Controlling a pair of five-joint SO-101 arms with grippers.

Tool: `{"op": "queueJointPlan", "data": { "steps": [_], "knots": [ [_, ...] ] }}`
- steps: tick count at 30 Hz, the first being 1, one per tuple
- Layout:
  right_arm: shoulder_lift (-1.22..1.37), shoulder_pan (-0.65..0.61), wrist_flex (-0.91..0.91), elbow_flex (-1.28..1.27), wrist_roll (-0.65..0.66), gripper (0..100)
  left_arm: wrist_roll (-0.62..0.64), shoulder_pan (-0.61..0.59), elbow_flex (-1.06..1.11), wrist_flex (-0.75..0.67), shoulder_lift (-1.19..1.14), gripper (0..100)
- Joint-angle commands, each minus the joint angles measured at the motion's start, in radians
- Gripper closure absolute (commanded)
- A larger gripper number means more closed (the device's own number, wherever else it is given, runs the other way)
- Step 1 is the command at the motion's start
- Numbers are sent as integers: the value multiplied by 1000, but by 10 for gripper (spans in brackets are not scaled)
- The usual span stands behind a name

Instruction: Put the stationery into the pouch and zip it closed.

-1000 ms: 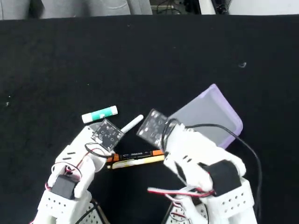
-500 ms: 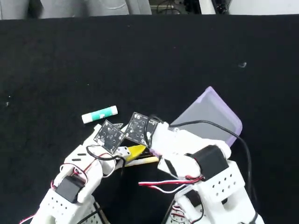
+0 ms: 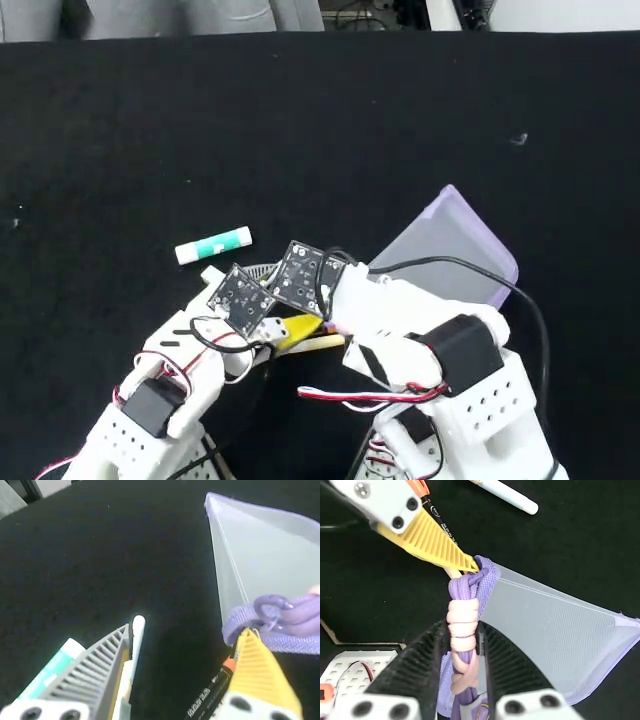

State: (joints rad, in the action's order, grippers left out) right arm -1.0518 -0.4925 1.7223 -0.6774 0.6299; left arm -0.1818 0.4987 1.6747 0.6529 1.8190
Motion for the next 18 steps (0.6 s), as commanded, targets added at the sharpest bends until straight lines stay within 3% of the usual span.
{"op": "queueJointPlan", "data": {
  "steps": [1,6,11,18],
  "knots": [
    [15,-18,20,58,0,988,11,19,24,-31,9,667],
    [15,-18,20,59,-25,988,9,19,24,-31,8,667],
    [15,-18,20,59,-26,988,-89,21,24,-34,-14,667],
    [15,-18,18,59,-26,988,-86,35,28,-146,-84,667]
  ]
}}
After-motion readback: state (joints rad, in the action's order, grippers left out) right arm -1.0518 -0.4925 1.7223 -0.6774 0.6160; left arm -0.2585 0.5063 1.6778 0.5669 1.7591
